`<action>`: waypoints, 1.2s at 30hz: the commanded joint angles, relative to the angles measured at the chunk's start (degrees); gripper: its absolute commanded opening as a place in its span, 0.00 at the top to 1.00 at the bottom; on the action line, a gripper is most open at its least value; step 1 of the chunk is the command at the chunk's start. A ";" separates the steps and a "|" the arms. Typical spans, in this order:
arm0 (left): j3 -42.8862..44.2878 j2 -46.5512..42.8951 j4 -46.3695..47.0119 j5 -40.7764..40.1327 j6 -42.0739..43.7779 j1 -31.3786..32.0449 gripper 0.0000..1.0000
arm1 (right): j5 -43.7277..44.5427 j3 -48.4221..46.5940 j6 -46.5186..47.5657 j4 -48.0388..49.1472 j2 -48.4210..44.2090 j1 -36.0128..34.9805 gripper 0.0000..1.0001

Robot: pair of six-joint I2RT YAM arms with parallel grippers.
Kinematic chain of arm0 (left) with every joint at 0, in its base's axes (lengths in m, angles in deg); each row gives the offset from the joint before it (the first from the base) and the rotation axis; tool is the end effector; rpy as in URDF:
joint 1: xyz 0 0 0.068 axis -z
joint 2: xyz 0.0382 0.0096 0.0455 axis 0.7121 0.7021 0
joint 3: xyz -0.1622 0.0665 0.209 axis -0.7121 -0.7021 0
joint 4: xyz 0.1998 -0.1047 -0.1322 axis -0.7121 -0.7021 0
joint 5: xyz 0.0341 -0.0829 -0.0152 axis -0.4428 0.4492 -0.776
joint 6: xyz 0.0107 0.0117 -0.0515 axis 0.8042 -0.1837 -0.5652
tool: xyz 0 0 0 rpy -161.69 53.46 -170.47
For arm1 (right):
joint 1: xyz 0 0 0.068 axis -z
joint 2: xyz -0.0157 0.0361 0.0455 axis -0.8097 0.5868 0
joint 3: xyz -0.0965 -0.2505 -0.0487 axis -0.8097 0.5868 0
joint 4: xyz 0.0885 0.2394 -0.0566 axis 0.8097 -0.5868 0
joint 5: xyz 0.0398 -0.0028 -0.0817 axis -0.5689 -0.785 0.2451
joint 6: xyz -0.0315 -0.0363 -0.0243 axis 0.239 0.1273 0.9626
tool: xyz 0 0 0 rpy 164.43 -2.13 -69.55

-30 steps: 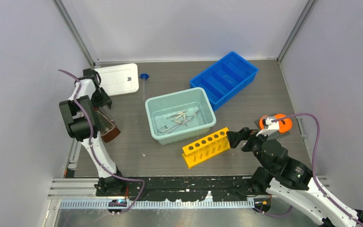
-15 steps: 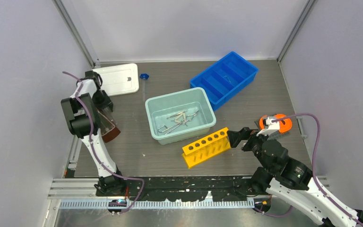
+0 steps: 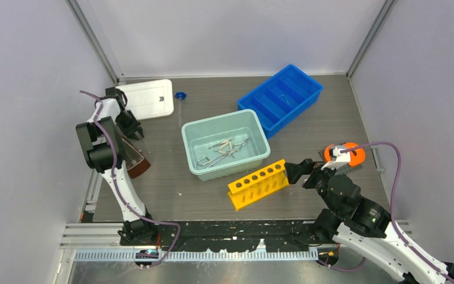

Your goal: Organize the chemistry lab equipment

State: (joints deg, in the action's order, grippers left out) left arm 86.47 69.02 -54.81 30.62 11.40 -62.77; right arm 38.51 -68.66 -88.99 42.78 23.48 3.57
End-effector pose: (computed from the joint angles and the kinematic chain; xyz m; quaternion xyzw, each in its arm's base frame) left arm 0.4090 0.1251 0.1708 -0.3264 0.9372 -0.0413 0.1163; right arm 0.0629 0.0469 0.2775 0.0384 0.7858 0.2168 0.5780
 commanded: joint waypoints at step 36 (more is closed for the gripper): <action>-12.09 -40.43 9.92 21.62 2.11 13.73 0.79 | -4.19 -13.82 -3.85 6.26 14.95 -0.08 0.00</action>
State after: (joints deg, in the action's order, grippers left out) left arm 77.25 33.18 -50.15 44.13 11.69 -53.55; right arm 35.45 -77.34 -91.35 45.77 35.96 3.77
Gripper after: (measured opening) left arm 0.249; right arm 0.997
